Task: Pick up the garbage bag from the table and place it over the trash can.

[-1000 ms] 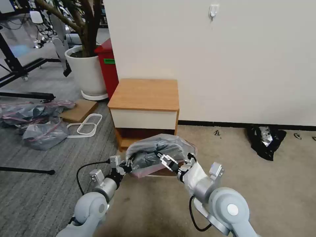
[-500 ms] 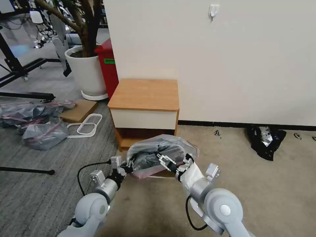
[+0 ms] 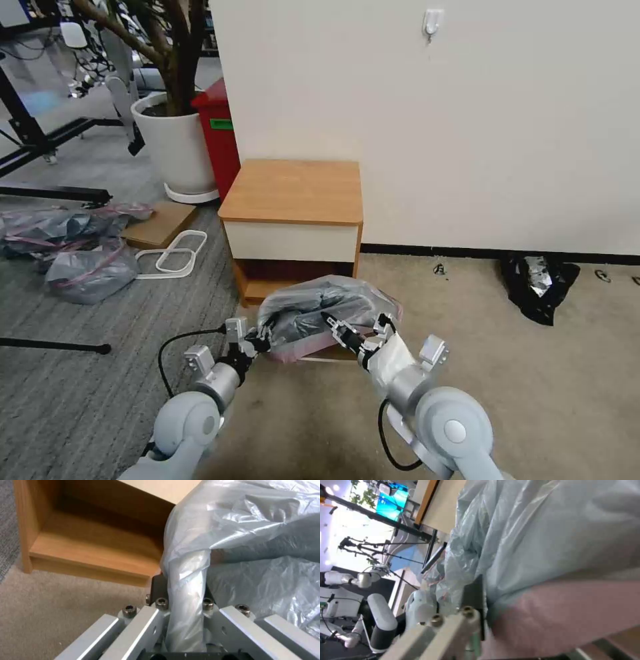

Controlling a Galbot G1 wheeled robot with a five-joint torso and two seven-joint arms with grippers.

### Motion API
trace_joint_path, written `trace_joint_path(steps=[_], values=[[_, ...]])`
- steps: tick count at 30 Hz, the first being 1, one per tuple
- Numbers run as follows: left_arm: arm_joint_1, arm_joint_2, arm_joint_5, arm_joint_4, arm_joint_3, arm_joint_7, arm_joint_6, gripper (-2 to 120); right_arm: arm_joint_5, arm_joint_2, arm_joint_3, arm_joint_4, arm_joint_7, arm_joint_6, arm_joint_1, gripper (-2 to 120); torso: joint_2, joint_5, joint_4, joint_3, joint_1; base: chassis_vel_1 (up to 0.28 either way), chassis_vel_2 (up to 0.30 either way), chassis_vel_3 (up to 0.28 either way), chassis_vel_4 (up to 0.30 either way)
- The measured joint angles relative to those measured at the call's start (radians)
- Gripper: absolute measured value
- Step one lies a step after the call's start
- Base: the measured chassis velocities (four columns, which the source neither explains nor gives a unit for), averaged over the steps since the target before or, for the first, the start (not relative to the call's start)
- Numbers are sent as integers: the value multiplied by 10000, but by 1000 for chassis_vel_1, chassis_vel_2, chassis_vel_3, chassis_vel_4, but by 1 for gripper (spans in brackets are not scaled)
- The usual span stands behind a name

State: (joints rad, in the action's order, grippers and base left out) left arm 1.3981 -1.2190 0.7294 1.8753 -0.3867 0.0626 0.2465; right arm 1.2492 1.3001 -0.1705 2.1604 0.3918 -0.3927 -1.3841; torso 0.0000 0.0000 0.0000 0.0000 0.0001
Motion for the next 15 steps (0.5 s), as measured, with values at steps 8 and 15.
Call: trace_joint_path(steps=[8, 15], values=[[-100, -38, 33, -96, -3, -23, 0, 2, -57, -129, -60, 59, -132, 100, -156, 0, 0, 0, 0, 0, -1, 0, 0, 0, 0], [-384, -28, 297, -285, -111, -277, -16, 2, -60, -284, -182, 317, -225, 114, -467, 0, 0, 0, 0, 0, -1, 0, 0, 0, 0]])
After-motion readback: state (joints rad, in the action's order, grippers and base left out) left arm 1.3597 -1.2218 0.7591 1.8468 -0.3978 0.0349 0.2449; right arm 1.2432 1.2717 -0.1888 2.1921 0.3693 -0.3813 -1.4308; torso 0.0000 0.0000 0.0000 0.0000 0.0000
